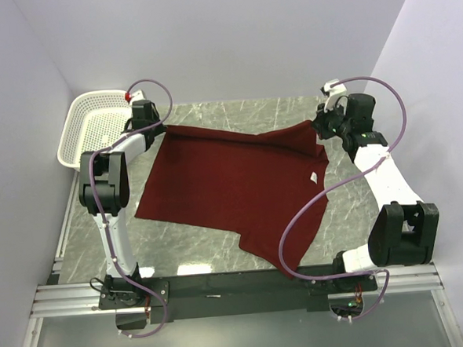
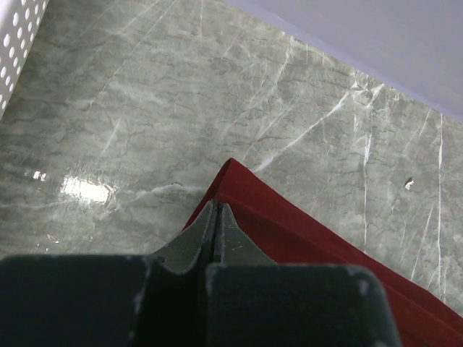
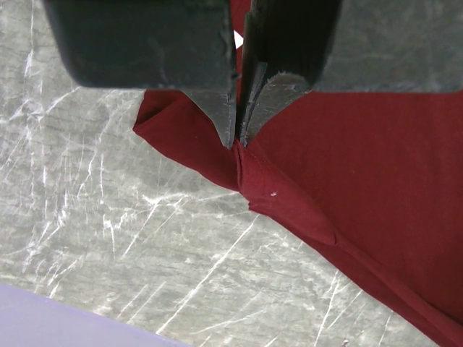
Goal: Fold and stack the t-shirts
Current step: Fold the tshirt
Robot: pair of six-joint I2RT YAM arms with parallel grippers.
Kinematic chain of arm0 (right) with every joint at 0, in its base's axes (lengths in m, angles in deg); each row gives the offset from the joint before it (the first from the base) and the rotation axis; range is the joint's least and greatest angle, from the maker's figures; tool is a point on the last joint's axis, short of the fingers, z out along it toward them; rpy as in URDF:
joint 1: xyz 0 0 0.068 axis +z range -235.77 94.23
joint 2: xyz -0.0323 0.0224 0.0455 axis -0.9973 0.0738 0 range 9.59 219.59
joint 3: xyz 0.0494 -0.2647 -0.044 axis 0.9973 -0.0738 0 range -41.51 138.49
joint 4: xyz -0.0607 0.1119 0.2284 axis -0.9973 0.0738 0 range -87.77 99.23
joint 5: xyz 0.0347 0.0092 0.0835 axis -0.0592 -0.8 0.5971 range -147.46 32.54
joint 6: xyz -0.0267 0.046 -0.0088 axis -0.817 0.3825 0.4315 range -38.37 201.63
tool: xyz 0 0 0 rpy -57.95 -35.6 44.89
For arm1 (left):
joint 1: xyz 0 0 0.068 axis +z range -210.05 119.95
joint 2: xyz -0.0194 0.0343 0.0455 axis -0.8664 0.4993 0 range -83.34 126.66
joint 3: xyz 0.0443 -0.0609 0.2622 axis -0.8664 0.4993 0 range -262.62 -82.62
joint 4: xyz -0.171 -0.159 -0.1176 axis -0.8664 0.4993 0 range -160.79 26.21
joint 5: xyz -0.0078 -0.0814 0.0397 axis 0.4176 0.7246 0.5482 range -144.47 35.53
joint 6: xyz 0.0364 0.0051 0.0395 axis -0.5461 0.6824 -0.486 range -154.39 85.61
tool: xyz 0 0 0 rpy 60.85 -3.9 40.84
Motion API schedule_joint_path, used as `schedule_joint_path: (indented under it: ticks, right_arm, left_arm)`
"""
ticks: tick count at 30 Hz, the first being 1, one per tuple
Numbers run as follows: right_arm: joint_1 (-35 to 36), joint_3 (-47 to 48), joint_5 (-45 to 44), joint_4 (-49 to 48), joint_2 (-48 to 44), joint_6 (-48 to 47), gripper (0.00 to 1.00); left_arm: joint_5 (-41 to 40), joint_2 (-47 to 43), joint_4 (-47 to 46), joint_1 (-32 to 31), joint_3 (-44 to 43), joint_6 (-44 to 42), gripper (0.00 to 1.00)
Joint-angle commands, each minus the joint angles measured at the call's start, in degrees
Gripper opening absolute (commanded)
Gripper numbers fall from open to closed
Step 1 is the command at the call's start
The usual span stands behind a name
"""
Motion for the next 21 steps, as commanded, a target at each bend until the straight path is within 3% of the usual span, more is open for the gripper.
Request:
schedule_joint_path:
  ticks: [1,21]
  right_arm:
    - [-0.5,-0.5,0.8,-1.2,-2.4,-0.6,0.0]
    - [-0.5,-1.8,1.7,-0.6,-2.9,-1.1,0.0]
  left_arm:
    - [0.1,-3.7,-2.0,0.5,0.4,-0.8,0.0]
    - [-0.1,-4.7,-2.5,0.5,2.9,-0.2,0.0]
